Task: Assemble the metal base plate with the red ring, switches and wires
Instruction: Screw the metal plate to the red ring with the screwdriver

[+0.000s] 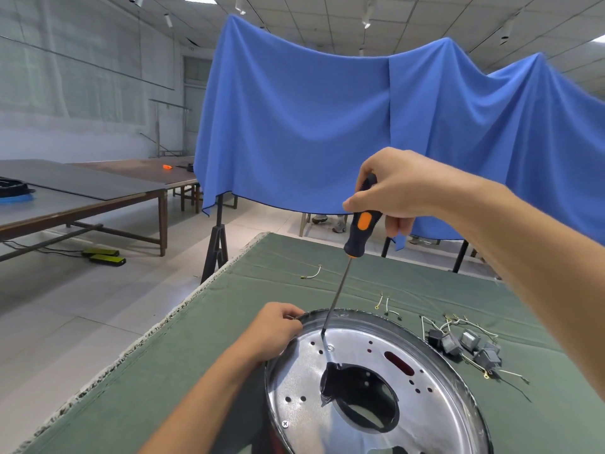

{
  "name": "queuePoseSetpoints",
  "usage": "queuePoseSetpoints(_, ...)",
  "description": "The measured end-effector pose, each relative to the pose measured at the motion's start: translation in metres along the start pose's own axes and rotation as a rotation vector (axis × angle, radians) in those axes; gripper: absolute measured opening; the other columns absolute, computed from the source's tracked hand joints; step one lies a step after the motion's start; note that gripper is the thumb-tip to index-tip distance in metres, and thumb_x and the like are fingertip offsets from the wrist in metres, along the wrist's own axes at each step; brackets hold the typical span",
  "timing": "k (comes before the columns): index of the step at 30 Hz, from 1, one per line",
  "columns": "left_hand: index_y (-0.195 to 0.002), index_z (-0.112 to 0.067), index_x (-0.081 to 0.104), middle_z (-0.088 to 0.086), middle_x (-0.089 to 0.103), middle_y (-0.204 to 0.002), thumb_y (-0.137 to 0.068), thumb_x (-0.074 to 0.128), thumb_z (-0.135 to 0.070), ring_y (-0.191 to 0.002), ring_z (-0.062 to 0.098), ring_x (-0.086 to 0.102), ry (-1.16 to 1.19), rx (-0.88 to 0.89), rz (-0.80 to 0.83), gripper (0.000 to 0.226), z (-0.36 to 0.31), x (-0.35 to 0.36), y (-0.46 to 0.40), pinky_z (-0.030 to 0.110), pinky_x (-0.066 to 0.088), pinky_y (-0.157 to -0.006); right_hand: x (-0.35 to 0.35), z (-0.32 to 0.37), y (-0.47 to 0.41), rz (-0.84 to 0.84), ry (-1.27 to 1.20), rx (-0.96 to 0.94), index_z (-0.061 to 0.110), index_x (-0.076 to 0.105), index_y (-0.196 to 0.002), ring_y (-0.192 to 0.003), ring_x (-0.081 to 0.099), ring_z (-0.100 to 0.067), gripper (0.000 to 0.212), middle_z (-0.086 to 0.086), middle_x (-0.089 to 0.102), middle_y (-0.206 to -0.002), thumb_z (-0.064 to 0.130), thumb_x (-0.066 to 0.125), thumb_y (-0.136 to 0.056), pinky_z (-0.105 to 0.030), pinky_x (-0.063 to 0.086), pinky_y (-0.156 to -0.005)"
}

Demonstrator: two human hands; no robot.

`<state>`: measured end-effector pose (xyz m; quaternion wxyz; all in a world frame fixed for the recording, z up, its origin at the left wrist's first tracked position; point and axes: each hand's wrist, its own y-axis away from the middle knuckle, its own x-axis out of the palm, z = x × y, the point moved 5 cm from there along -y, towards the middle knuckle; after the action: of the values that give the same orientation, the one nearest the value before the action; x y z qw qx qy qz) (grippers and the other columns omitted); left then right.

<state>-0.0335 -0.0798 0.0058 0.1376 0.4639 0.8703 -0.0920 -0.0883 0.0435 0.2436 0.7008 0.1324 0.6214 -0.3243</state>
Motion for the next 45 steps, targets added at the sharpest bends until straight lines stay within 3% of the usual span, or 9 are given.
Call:
queuePoseSetpoints(5, -0.082, -0.012, 0.07, 0.008, 0.057, -0.067, -0.081, 0.047, 0.007, -0.058, 0.016, 0.044, 0.002, 0.003, 0.002, 0.03, 0.0, 0.0, 0.0, 0.023, 0.036, -0.058, -0.003, 0.002, -0.003, -0.203, 0.243, 0.01, 0.012, 0.049, -0.06, -0.038, 0.047, -0.017, 0.033, -0.001, 0.058, -0.051, 0.032, 0.057, -0.085, -0.021, 0.033, -0.044)
queuePoseSetpoints(11, -0.083, -0.011, 0.069, 0.01, 0.057, -0.071, -0.081, 0.047, 0.007, -0.064, 0.02, 0.045, 0.015, -0.006, 0.001, 0.029, 0.0, 0.0, 0.001, 0.026, 0.036, -0.062, 0.001, 0.012, 0.0, 0.059, 0.017, 0.0, 0.007, 0.061, -0.084, -0.036, 0.061, -0.012, 0.02, 0.001, 0.065, -0.048, 0.027, 0.062, -0.087, -0.015, 0.041, -0.034)
queuePoseSetpoints(14, -0.085, -0.01, 0.069, 0.012, 0.056, -0.072, -0.081, 0.046, 0.008, -0.065, 0.02, 0.044, 0.007, 0.001, 0.007, 0.03, -0.001, 0.001, 0.001, 0.025, 0.035, -0.062, -0.002, 0.009, -0.001, -0.027, 0.15, 0.004, 0.01, 0.056, -0.067, -0.021, 0.041, -0.01, 0.031, 0.002, 0.052, -0.032, 0.034, 0.06, -0.086, -0.015, 0.031, -0.036)
queuePoseSetpoints(17, -0.085, -0.01, 0.069, 0.012, 0.055, -0.072, -0.081, 0.046, 0.009, -0.063, 0.02, 0.043, 0.003, 0.003, 0.006, 0.03, -0.002, 0.001, 0.002, 0.025, 0.034, -0.059, -0.002, 0.004, -0.005, -0.144, 0.238, 0.027, 0.012, 0.052, -0.06, -0.023, 0.041, -0.008, 0.037, 0.001, 0.06, -0.044, 0.037, 0.056, -0.087, -0.02, 0.03, -0.043)
queuePoseSetpoints(24, -0.085, -0.01, 0.068, 0.012, 0.055, -0.072, -0.081, 0.046, 0.009, -0.061, 0.019, 0.042, -0.007, 0.004, 0.01, 0.03, -0.002, 0.0, 0.002, 0.025, 0.034, -0.058, 0.006, 0.002, -0.001, 0.015, -0.025, -0.01, 0.017, 0.047, -0.095, -0.042, 0.063, -0.012, 0.021, -0.002, 0.068, -0.074, 0.019, 0.064, -0.083, -0.017, 0.042, -0.037)
queuePoseSetpoints(29, -0.085, -0.008, 0.067, 0.013, 0.053, -0.073, -0.082, 0.045, 0.01, -0.061, 0.019, 0.041, 0.018, 0.0, -0.003, 0.028, -0.005, 0.001, 0.006, 0.024, 0.032, -0.054, -0.001, 0.008, 0.002, -0.117, 0.213, -0.008, 0.014, 0.058, -0.084, -0.046, 0.049, -0.014, 0.028, 0.0, 0.057, -0.061, 0.039, 0.071, -0.079, -0.022, 0.033, -0.044)
queuePoseSetpoints(34, -0.089, -0.008, 0.067, 0.013, 0.054, -0.075, -0.083, 0.046, 0.009, -0.058, 0.015, 0.041, 0.014, 0.009, -0.004, 0.028, -0.007, 0.0, 0.006, 0.018, 0.033, -0.049, 0.004, 0.015, -0.006, -0.267, 0.319, -0.025, 0.015, 0.042, -0.064, -0.046, 0.041, -0.016, 0.034, 0.0, 0.045, -0.055, 0.033, 0.066, -0.08, -0.023, 0.024, -0.045)
queuePoseSetpoints(40, -0.088, -0.009, 0.068, 0.012, 0.055, -0.075, -0.082, 0.046, 0.009, -0.061, 0.017, 0.042, 0.016, -0.002, -0.002, 0.029, -0.006, 0.0, 0.006, 0.02, 0.033, -0.051, 0.009, 0.006, -0.011, -0.135, 0.116, -0.039, 0.016, 0.049, -0.085, -0.045, 0.066, -0.018, 0.023, 0.0, 0.067, -0.065, 0.031, 0.065, -0.078, -0.028, 0.052, -0.047)
queuePoseSetpoints(45, -0.087, -0.009, 0.069, 0.011, 0.057, -0.072, -0.082, 0.046, 0.009, -0.058, 0.016, 0.043, 0.016, 0.003, -0.006, 0.029, -0.007, 0.0, 0.006, 0.021, 0.035, -0.054, 0.0, -0.009, -0.009, -0.224, -0.033, -0.046, 0.012, 0.06, -0.078, -0.051, 0.066, -0.019, 0.015, -0.004, 0.068, -0.065, 0.023, 0.068, -0.072, -0.033, 0.056, -0.054)
